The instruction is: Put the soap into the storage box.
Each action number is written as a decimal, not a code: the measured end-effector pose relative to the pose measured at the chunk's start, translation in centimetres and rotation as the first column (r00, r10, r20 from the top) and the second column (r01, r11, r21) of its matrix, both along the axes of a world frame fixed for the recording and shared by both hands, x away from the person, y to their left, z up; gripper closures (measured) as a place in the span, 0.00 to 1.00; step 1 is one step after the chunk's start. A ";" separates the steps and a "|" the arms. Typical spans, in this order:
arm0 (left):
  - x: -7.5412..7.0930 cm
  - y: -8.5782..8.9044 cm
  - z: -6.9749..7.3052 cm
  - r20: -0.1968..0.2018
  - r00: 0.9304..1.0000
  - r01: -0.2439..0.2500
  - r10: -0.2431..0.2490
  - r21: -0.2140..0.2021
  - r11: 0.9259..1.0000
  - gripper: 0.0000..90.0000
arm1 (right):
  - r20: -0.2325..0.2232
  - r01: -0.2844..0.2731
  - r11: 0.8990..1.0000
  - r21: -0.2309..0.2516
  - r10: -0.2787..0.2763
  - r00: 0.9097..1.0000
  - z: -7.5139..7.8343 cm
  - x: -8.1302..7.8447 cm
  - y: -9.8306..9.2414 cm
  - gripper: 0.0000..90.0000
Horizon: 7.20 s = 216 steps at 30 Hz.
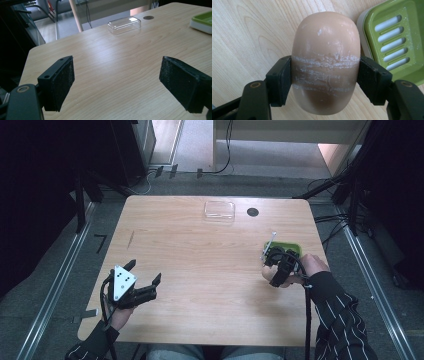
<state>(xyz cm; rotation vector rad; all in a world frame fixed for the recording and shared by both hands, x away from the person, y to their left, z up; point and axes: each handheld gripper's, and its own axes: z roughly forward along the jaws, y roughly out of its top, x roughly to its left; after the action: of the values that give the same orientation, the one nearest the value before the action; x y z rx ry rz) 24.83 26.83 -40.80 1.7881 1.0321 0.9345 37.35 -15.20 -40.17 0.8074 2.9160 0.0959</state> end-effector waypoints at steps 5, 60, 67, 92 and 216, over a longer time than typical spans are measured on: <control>0.0 0.0 0.0 -0.004 1.000 0.000 0.000 -0.002 1.000 0.15 | 0.003 -0.006 1.000 0.000 0.006 1.000 0.2 0.2 -0.2 0.37; -0.3 0.5 -0.1 -0.001 1.000 -0.014 0.014 0.001 1.000 0.15 | 0.073 0.048 0.999 -0.002 -0.048 0.996 1.5 4.5 -1.9 0.37; -0.5 0.7 -0.1 -0.003 1.000 -0.019 0.019 0.002 1.000 0.15 | 0.075 0.052 0.999 -0.008 -0.051 0.996 1.5 4.8 -2.2 0.37; -0.9 1.3 -0.2 -0.006 0.999 -0.042 0.042 0.003 0.999 0.15 | 0.081 0.048 0.999 -0.020 -0.046 0.996 0.9 6.5 -2.9 0.37; -3.1 3.5 -0.3 -0.007 0.992 -0.125 0.125 0.014 0.992 0.15 | 0.057 0.045 0.999 0.027 -0.047 0.997 -2.6 9.6 -2.8 0.28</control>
<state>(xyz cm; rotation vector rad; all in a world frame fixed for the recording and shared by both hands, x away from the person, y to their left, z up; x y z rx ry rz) 21.77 30.34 -41.07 1.7556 1.1562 1.0137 46.93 -18.03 -42.77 0.8605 2.8461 0.1501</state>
